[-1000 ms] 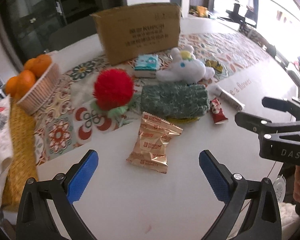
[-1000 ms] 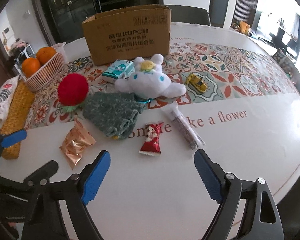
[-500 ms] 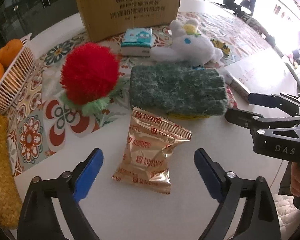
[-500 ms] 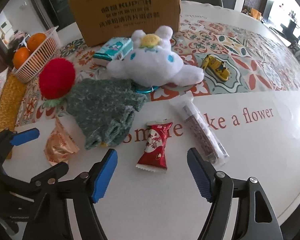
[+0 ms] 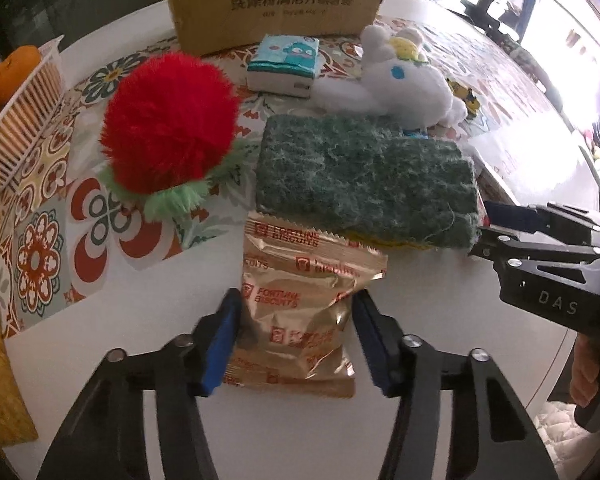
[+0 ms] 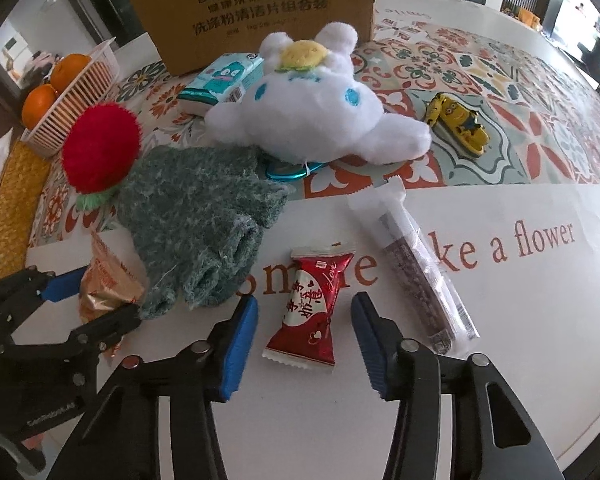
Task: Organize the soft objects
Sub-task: 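Close left tool on the biscuit packet while right tool closes on the red candy packet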
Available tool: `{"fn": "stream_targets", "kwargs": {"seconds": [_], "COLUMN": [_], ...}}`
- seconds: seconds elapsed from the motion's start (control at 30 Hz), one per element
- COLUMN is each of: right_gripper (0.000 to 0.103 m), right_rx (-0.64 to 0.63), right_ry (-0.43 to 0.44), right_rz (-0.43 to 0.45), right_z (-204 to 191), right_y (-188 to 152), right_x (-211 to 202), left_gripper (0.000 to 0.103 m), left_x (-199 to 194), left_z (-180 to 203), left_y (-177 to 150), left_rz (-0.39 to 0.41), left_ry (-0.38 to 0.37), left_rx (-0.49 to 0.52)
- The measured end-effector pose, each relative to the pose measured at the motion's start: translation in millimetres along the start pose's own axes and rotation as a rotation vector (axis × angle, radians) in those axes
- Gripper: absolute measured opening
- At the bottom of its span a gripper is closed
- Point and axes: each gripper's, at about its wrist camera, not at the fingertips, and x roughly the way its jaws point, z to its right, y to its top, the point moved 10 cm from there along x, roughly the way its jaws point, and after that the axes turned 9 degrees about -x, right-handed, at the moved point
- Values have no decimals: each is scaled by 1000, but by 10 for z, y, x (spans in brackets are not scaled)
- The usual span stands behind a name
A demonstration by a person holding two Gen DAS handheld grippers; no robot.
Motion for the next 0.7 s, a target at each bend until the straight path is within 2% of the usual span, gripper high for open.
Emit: {"fn": "stream_targets", "kwargs": {"seconds": [0.1, 0.3, 0.7], "right_gripper": [44, 25, 25], "right_rx": [-4, -29, -119], "right_ry": [15, 39, 90], "right_rz": [2, 7, 26], "right_z": [-6, 15, -31], "right_y": [27, 9, -67], "right_x": [14, -1, -187], "left_gripper": [49, 48, 48], "left_x": [-14, -46, -345], "left_z": [14, 74, 163], "left_y": [-12, -80, -218], "left_rz": [3, 18, 87], "left_ry": [-15, -18, 9], "left_rx": [-38, -102, -216]}}
